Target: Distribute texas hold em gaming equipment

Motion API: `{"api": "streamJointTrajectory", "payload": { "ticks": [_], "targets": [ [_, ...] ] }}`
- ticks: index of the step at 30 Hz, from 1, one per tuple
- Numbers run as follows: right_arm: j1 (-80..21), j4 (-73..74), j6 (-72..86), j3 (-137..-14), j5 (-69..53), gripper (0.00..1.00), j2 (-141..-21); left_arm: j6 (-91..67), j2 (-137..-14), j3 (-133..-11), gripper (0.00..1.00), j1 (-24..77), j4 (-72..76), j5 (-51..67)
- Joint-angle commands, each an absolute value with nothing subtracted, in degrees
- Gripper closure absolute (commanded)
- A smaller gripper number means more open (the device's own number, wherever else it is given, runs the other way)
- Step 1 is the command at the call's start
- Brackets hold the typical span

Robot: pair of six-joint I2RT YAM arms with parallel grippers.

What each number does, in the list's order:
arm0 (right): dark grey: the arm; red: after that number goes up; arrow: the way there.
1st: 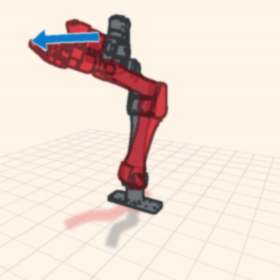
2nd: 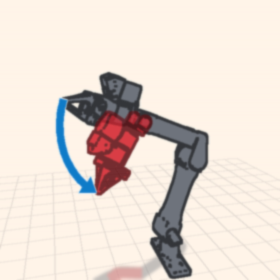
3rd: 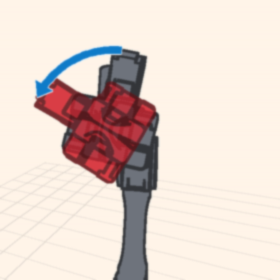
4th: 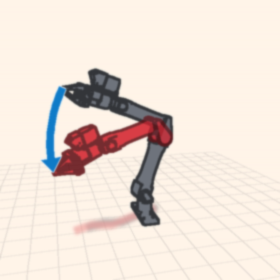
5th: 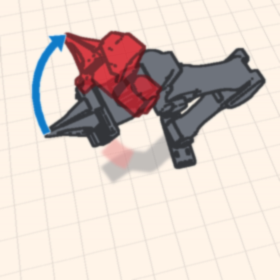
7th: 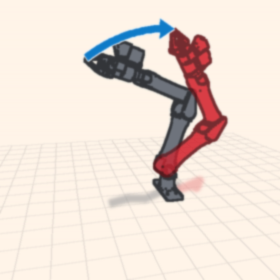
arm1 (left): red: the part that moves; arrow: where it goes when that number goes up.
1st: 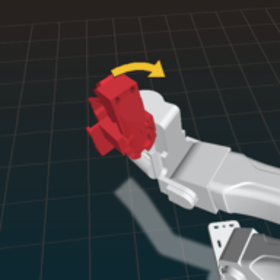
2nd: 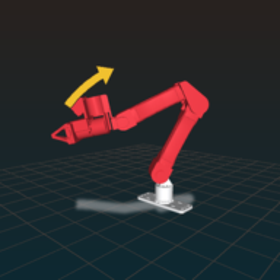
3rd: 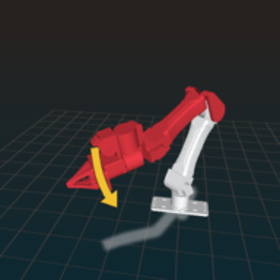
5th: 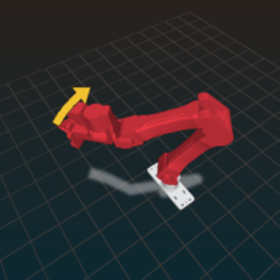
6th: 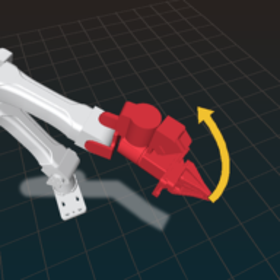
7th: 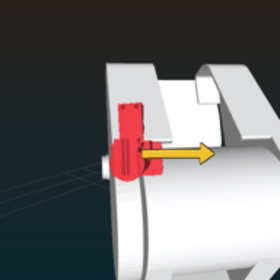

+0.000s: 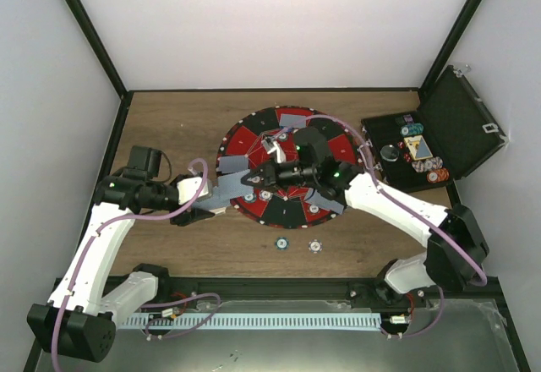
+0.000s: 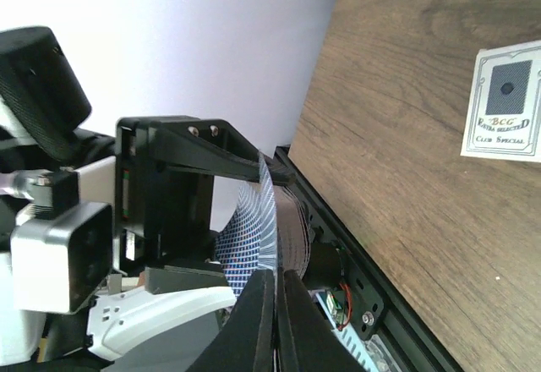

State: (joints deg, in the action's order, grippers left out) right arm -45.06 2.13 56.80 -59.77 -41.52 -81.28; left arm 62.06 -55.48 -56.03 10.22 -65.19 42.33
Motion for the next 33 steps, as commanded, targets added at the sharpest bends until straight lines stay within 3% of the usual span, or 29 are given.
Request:
{"api": "streamJointTrajectory", "payload": {
  "ticks": [1,9,13,18,21,25,33],
  "targets": [
    [-41.0,7.1,52.7,-60.7,-44.1,0.99,-78.5,63.7,-54.7,-57.0,0.91,10.2,-64.3,44.3],
    [-30.3,26.1,35.2,-70.2,-40.4,0.99,-83.1,63.5,-54.7,-57.1,0.91,10.1,-64.9,44.2],
    [-30.4,35.3,24.2,-81.0,-23.6,0.99,-91.6,63.1,-54.7,-57.4,0.91,10.2,-65.0,44.2],
    [-34.7,36.3,11.6,-91.2,4.7,0.99,-101.6,62.6,-54.6,-58.0,0.91,10.2,-65.4,44.1],
    [-40.4,32.6,0.3,-94.5,24.2,0.99,-107.7,62.4,-54.5,-58.0,0.91,10.2,-65.6,43.8],
    [-45.7,17.7,-20.4,-91.5,41.0,0.99,-113.6,62.4,-54.2,-57.9,0.91,10.2,-65.5,43.5],
    [-47.4,-2.9,-38.0,-85.1,46.3,0.99,-121.7,62.6,-53.4,-57.9,0.91,10.2,-66.1,42.5]
  ]
}}
